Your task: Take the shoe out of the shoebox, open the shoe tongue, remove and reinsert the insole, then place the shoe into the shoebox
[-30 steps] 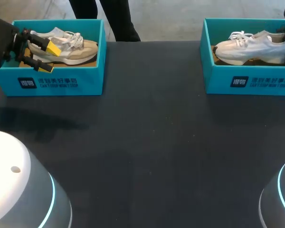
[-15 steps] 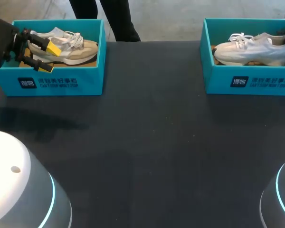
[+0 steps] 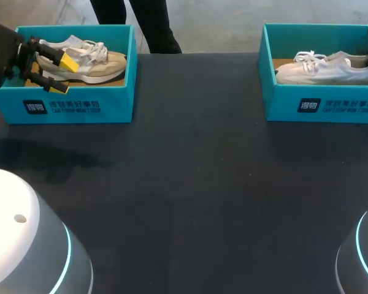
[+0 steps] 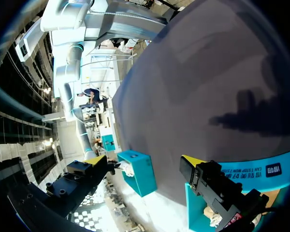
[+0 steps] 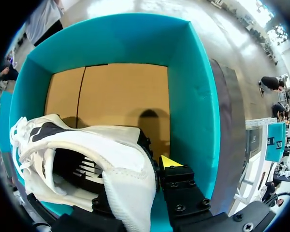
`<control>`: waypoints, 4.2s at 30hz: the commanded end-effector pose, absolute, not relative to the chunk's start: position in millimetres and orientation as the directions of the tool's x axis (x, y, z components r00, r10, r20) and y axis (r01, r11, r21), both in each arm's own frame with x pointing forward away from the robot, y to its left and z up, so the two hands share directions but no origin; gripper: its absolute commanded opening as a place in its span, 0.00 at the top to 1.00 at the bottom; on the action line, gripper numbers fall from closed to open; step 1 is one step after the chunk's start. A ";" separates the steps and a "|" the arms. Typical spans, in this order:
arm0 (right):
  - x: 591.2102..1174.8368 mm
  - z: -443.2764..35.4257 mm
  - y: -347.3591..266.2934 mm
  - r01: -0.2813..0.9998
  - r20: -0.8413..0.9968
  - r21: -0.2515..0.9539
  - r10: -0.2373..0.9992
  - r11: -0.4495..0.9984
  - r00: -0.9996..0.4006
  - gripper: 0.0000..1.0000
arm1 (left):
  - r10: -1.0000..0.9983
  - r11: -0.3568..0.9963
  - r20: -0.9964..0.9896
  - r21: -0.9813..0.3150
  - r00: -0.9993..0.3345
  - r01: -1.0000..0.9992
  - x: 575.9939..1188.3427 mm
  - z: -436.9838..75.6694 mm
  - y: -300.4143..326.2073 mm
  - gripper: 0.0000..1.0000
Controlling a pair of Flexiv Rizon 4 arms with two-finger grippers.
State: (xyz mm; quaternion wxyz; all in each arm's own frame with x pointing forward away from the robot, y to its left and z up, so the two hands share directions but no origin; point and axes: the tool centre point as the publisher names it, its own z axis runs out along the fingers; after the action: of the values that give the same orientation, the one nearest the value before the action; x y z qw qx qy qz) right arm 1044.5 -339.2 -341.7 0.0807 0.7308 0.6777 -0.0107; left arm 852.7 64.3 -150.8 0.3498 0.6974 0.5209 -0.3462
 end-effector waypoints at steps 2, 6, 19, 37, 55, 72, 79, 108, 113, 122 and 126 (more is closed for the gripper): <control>1038.4 -345.2 -345.7 0.991 -0.119 0.116 0.989 -0.070 0.084 1.00 | 0.484 -0.212 -0.847 0.129 0.219 0.969 852.6 -151.3 64.2 0.00; 1034.9 -351.3 -349.6 0.991 -0.117 0.109 0.989 -0.079 0.092 1.00 | 0.484 -0.212 -0.847 0.129 0.219 0.969 852.6 -151.3 64.2 0.00; 1034.3 -363.7 -348.9 0.997 -0.128 0.064 0.990 -0.042 0.050 1.00 | 0.484 -0.212 -0.847 0.129 0.219 0.969 852.6 -151.3 64.2 0.00; 1034.7 -372.4 -340.4 0.999 -0.173 0.043 0.984 -0.033 0.040 1.00 | 0.484 -0.212 -0.847 0.129 0.219 0.969 852.6 -151.3 64.2 0.00; 1029.8 -391.1 -339.9 0.999 -0.150 0.028 0.988 -0.031 0.035 1.00 | 0.484 -0.212 -0.847 0.129 0.219 0.969 852.6 -151.3 64.2 0.00; 1046.3 -412.6 -341.2 1.000 -0.148 0.004 0.989 -0.025 0.025 1.00 | 0.484 -0.212 -0.847 0.129 0.219 0.969 852.6 -151.3 64.2 0.00; 1042.9 -411.6 -342.5 0.999 -0.143 0.014 0.989 -0.033 0.035 0.27 | 0.484 -0.212 -0.847 0.129 0.219 0.969 852.6 -151.3 64.2 0.00; 1032.0 -362.6 -328.7 0.993 -0.170 0.107 0.983 -0.051 0.069 0.00 | 0.484 -0.212 -0.847 0.129 0.219 0.969 852.6 -151.3 64.2 0.00; 1032.1 -354.9 -325.6 0.992 -0.167 0.110 0.983 -0.054 0.072 0.00 | 0.484 -0.212 -0.847 0.129 0.219 0.969 852.6 -151.3 64.2 0.00; 1030.0 -330.6 -316.9 0.992 -0.162 0.111 0.984 -0.061 0.078 0.00 | 0.484 -0.212 -0.847 0.129 0.219 0.969 852.6 -151.3 64.2 0.00; 1028.2 -320.3 -313.0 0.992 -0.162 0.107 0.983 -0.065 0.082 0.00 | 0.484 -0.212 -0.847 0.129 0.219 0.969 852.6 -151.3 64.2 0.00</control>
State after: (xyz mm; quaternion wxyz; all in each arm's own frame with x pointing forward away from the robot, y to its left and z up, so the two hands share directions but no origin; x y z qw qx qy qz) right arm 1033.3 -315.3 -329.2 0.0920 0.7287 0.6783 -0.0213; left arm 852.7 64.3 -150.8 0.3498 0.6974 0.5209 -0.3462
